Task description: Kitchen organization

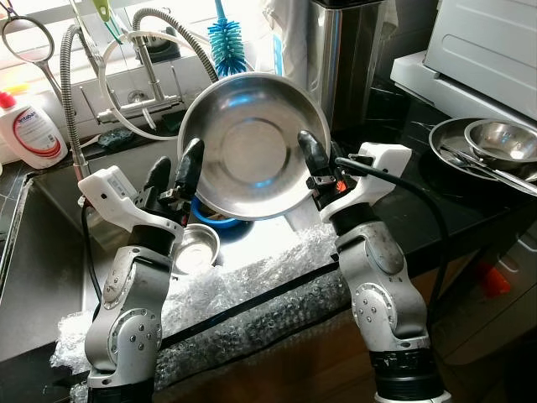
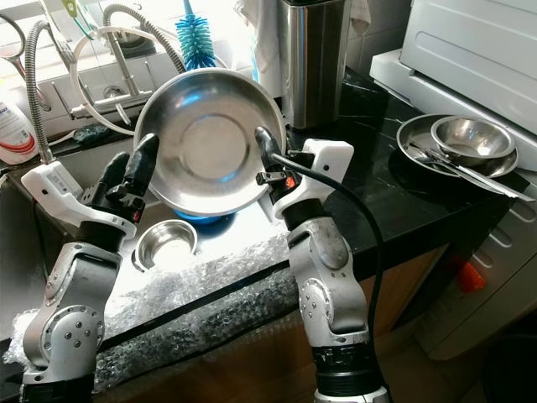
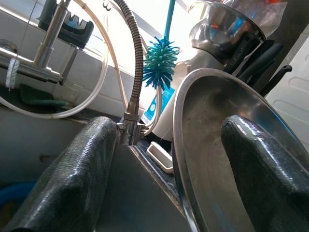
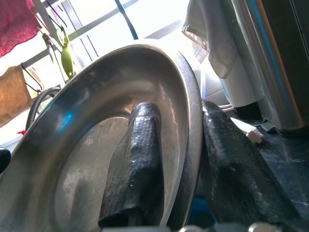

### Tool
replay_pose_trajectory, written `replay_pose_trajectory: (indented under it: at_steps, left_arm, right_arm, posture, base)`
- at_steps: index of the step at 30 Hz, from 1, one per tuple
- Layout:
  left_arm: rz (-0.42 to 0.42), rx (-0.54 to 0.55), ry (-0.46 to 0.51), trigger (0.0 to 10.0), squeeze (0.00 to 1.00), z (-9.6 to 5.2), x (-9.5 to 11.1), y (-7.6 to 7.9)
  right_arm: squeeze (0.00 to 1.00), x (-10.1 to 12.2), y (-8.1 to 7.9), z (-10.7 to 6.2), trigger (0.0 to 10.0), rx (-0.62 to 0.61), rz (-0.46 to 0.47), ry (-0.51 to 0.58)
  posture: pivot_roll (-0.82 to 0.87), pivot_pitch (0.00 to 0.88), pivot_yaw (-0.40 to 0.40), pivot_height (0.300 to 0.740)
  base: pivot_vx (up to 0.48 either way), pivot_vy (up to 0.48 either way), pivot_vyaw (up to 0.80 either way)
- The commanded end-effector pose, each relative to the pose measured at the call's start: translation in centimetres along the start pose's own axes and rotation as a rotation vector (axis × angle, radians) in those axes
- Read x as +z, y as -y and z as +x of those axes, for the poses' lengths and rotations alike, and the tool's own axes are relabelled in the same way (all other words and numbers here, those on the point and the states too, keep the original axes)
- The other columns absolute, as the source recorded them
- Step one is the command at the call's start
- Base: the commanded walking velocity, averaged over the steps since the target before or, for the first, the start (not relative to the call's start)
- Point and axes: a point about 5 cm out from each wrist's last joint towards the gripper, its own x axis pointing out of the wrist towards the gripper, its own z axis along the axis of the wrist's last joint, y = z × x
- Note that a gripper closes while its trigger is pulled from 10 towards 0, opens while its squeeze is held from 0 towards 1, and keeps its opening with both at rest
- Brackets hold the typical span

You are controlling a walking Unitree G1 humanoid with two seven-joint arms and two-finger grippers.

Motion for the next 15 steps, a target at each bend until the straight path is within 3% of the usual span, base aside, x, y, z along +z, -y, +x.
replay_pose_trajectory:
  at_steps: [1, 6, 7, 10, 11, 13, 14, 15]
  left_arm:
    - [0.054, -0.005, 0.017, 10.0, 0.00, -0.2, 0.5, 0.0]
    - [0.116, -0.011, 0.004, 10.0, 0.00, -0.1, 0.3, 0.1]
    - [0.131, -0.025, -0.010, 9.3, 0.00, 0.0, 0.0, 0.4]
    - [0.144, -0.028, -0.027, 9.2, 0.00, -0.1, -0.3, 0.4]
    - [0.143, -0.029, -0.035, 8.1, 0.00, -0.2, -0.5, 0.5]
    - [0.148, -0.027, -0.040, 0.9, 0.00, -0.2, -0.6, 0.4]
    - [0.149, -0.027, -0.040, 0.0, 0.00, -0.2, -0.6, 0.4]
    - [0.150, -0.026, -0.038, 0.0, 0.00, -0.2, -0.6, 0.4]
  right_arm:
    - [0.00, -0.1, -0.8, 0.1, 10.0, 0.041, 0.003, -0.005]
    - [0.00, -0.1, -0.9, 0.1, 10.0, 0.046, -0.002, -0.008]
    - [0.00, -0.1, -0.9, 0.1, 10.0, 0.049, -0.004, -0.009]
    - [0.00, -0.1, -1.0, 0.1, 10.0, 0.052, -0.005, -0.009]
    - [0.00, -0.1, -1.0, 0.1, 10.0, 0.053, -0.006, -0.009]
    - [0.00, -0.1, -1.0, 0.1, 10.0, 0.053, -0.009, -0.009]
    - [0.00, -0.1, -1.0, 0.1, 10.0, 0.053, -0.009, -0.009]
    - [0.00, -0.1, -1.0, 0.1, 10.0, 0.053, -0.010, -0.009]
  posture:
    - [-0.12, 0.000, 0.111, 0.740]
    - [-0.12, 0.000, 0.110, 0.740]
    - [-0.12, 0.000, 0.110, 0.740]
    - [-0.12, 0.000, 0.111, 0.740]
    - [-0.13, 0.000, 0.111, 0.740]
    - [-0.13, 0.000, 0.111, 0.740]
    - [-0.13, 0.000, 0.111, 0.740]
    - [-0.13, 0.000, 0.111, 0.740]
  base:
    - [0.000, 0.000, 0.00]
    - [0.000, 0.000, 0.00]
    - [0.000, 0.000, 0.00]
    - [0.000, 0.000, 0.00]
    - [0.000, 0.000, 0.00]
    - [0.000, 0.000, 0.00]
    - [0.000, 0.000, 0.00]
    - [0.000, 0.000, 0.00]
